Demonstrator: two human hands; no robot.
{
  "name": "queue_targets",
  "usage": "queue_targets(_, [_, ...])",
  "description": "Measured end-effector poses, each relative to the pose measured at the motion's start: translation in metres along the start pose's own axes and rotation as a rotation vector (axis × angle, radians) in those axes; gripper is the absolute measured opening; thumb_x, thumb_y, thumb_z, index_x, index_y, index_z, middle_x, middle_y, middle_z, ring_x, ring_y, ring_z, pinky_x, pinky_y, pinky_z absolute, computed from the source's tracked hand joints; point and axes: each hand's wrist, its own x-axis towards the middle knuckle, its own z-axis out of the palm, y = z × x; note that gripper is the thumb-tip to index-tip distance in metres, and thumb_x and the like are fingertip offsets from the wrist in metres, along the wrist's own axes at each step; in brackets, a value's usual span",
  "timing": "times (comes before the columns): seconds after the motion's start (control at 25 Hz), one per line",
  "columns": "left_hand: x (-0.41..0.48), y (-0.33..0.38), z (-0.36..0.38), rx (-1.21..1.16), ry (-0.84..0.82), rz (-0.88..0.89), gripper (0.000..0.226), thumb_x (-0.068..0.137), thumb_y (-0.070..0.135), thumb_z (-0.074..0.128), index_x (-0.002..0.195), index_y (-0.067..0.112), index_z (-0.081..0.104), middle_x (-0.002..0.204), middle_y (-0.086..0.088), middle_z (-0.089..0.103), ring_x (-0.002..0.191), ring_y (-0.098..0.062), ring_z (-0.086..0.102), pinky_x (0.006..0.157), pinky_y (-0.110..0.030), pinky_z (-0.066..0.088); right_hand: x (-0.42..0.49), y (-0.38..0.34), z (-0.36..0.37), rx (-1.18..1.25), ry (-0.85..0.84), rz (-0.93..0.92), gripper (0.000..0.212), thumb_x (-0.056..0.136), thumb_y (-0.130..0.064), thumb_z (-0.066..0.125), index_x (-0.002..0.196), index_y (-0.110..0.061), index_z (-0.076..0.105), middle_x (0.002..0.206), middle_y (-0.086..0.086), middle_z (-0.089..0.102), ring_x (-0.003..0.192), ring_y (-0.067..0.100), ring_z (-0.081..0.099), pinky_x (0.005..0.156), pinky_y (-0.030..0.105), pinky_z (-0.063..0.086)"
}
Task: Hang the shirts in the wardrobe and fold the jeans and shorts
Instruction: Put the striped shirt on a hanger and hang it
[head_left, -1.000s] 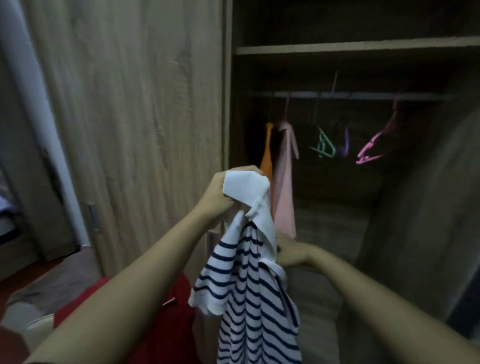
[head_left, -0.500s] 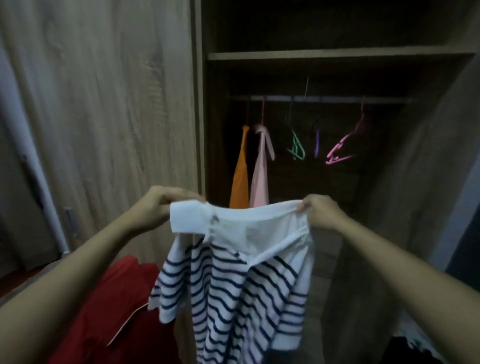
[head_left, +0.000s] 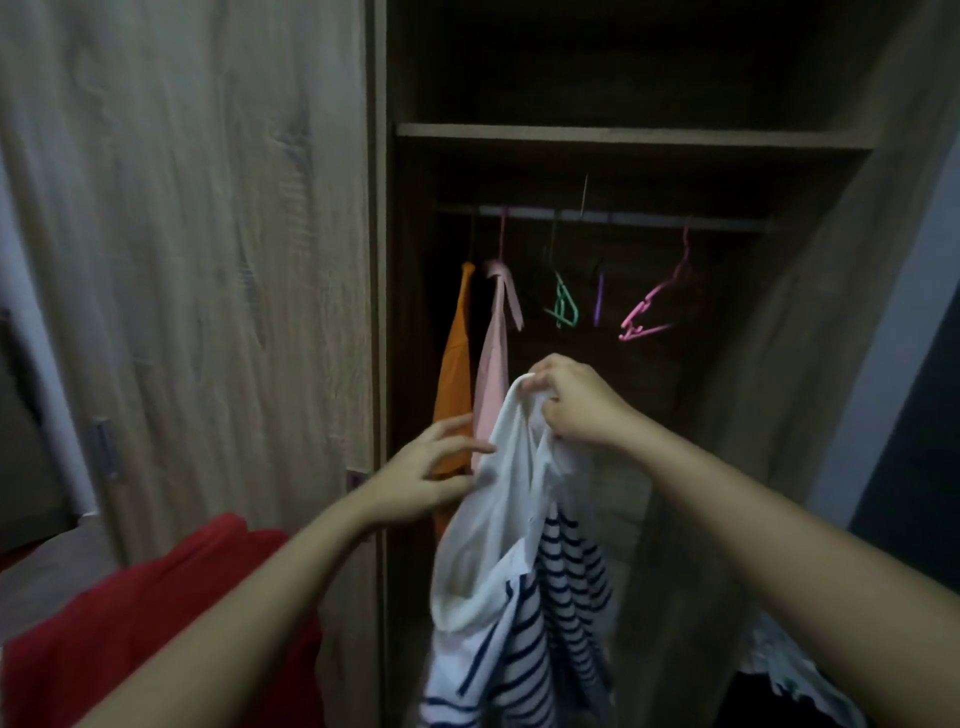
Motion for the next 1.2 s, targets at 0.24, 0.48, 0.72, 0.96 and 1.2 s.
queue_targets(0.24, [0.019,-0.026,0.094,0.087,-0.014,-0.109,0.033,0.085,0.032,0.063,0.115,0.033,0.049,0.122,0.009,0.052,0.107,-0.005,0.055,0.091,-0.030,0.051,-0.015,0.012,-0.040,0.010,0.137,0.059,0.043,0.084,0.006,0.042,0.120,-0.006,0.061,0.129,0.005,0.051,0.118,0.022,0.050,0.097,0.036,0.046])
queue_targets(0.48, [0.033,-0.012,0.107,0.115,0.244,-0.121,0.020,0.088,0.017,0.060,0.107,0.021,0.057,0.099,0.005,0.056,0.085,-0.008,0.058,0.074,-0.015,0.048,-0.039,0.051,-0.061,0.063,0.221,0.178,0.052,0.075,0.012,0.045,0.117,-0.011,0.065,0.128,0.002,0.053,0.120,0.018,0.049,0.088,0.030,0.050])
queue_targets(0.72, [0.024,-0.024,0.065,0.425,0.305,-0.049,0.007,0.086,0.008,0.060,0.089,0.011,0.066,0.095,-0.005,0.056,0.085,-0.022,0.057,0.073,-0.027,0.045,-0.070,0.091,-0.074,-0.143,0.037,0.193,0.041,0.075,0.012,0.051,0.089,-0.016,0.076,0.104,-0.003,0.063,0.099,0.015,0.060,0.076,0.018,0.044])
queue_targets(0.96, [0.047,0.009,-0.002,0.588,0.602,-0.057,0.012,0.081,-0.002,0.060,0.092,-0.005,0.062,0.092,-0.020,0.058,0.078,-0.035,0.054,0.066,-0.040,0.045,-0.082,0.113,-0.060,-0.200,0.185,0.341,0.025,0.083,-0.008,0.061,0.100,-0.022,0.074,0.106,0.003,0.069,0.094,0.021,0.064,0.091,0.035,0.052])
queue_targets(1.2, [0.017,-0.013,-0.006,0.577,0.339,-0.309,0.035,0.082,0.008,0.059,0.112,0.012,0.042,0.104,-0.016,0.039,0.080,-0.030,0.046,0.071,-0.038,0.044,-0.097,0.117,-0.012,-0.157,-0.013,0.514,0.024,0.078,-0.011,0.061,0.086,-0.027,0.076,0.105,0.002,0.071,0.099,0.023,0.064,0.091,0.034,0.052])
